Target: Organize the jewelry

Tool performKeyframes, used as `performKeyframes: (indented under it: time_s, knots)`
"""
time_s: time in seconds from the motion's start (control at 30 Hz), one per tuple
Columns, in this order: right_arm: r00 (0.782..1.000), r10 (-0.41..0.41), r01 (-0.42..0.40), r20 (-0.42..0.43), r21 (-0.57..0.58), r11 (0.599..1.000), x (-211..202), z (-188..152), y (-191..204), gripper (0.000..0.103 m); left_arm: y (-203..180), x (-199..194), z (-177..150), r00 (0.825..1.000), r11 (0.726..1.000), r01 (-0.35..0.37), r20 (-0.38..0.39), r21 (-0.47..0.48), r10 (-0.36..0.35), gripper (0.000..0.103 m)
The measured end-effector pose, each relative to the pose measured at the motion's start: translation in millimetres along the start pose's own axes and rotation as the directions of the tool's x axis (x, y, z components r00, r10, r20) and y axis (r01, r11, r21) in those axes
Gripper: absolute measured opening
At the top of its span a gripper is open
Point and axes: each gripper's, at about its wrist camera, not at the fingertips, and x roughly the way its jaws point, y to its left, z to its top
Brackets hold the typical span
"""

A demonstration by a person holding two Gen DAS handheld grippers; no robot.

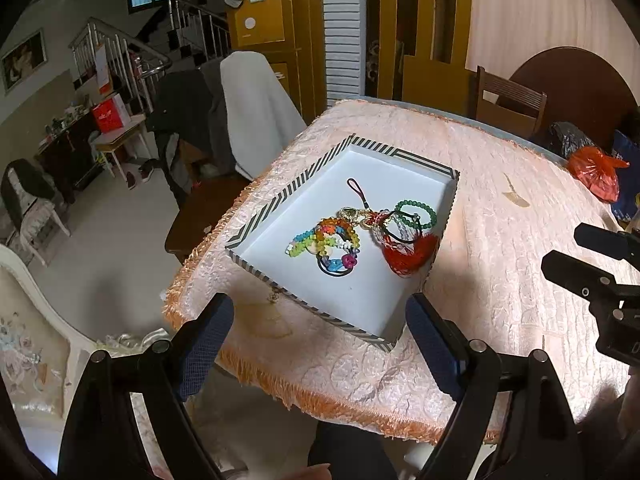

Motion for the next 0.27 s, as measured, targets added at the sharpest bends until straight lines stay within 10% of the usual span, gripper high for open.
performKeyframes:
  time_s: [0.27]
  knots:
    - [1.0,0.005,-0.005,0.004,0.0,1.0,1.7,0.8,0.6,0.071,1.3,-2.2,0.1,0.999,1.0,0.013,0.03,-0.007,-0.012,0.103]
